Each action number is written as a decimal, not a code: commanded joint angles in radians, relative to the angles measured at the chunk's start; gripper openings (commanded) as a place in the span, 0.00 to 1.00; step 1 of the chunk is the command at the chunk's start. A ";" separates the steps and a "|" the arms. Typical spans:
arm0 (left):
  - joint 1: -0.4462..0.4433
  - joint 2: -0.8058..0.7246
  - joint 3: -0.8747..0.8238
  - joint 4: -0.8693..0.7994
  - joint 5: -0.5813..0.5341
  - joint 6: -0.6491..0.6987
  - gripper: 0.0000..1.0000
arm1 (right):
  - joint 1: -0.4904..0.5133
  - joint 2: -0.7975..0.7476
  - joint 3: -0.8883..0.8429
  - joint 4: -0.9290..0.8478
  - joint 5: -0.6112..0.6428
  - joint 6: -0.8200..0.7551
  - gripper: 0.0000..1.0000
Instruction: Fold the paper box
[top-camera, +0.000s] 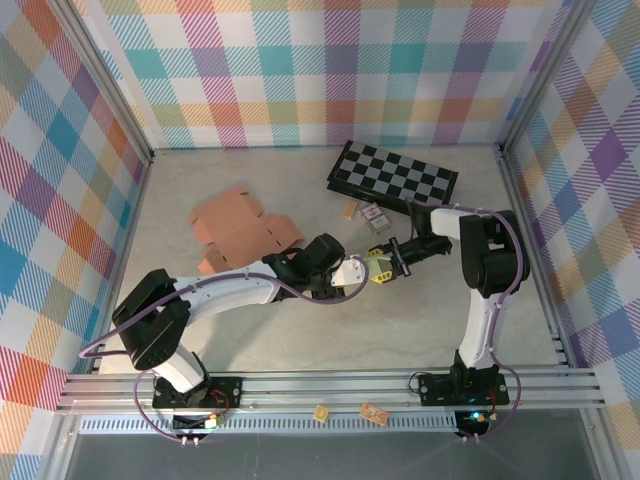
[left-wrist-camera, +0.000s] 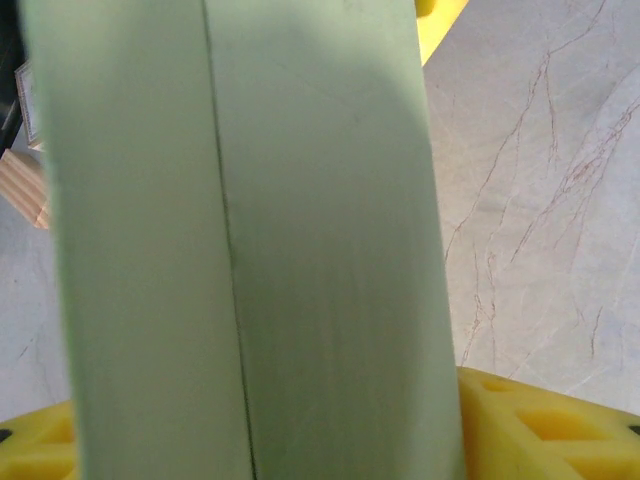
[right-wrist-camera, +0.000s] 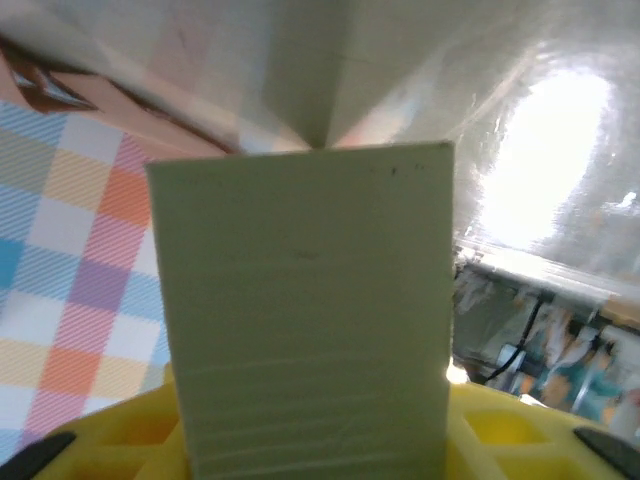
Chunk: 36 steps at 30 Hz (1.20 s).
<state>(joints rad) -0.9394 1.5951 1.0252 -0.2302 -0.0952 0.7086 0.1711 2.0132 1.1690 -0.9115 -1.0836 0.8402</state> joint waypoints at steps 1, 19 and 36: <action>-0.004 0.014 0.014 0.009 -0.011 0.025 0.62 | 0.005 -0.023 -0.055 0.016 0.029 0.120 0.49; 0.032 0.066 0.076 -0.079 0.085 -0.020 0.61 | -0.052 -0.124 -0.058 0.058 0.175 0.228 0.69; 0.069 0.067 0.117 -0.137 0.178 -0.041 0.61 | -0.068 -0.488 0.117 -0.059 0.681 -0.146 0.69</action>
<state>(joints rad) -0.8921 1.6573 1.1080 -0.3248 0.0265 0.6872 0.0994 1.6184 1.2564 -0.9653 -0.5850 0.8429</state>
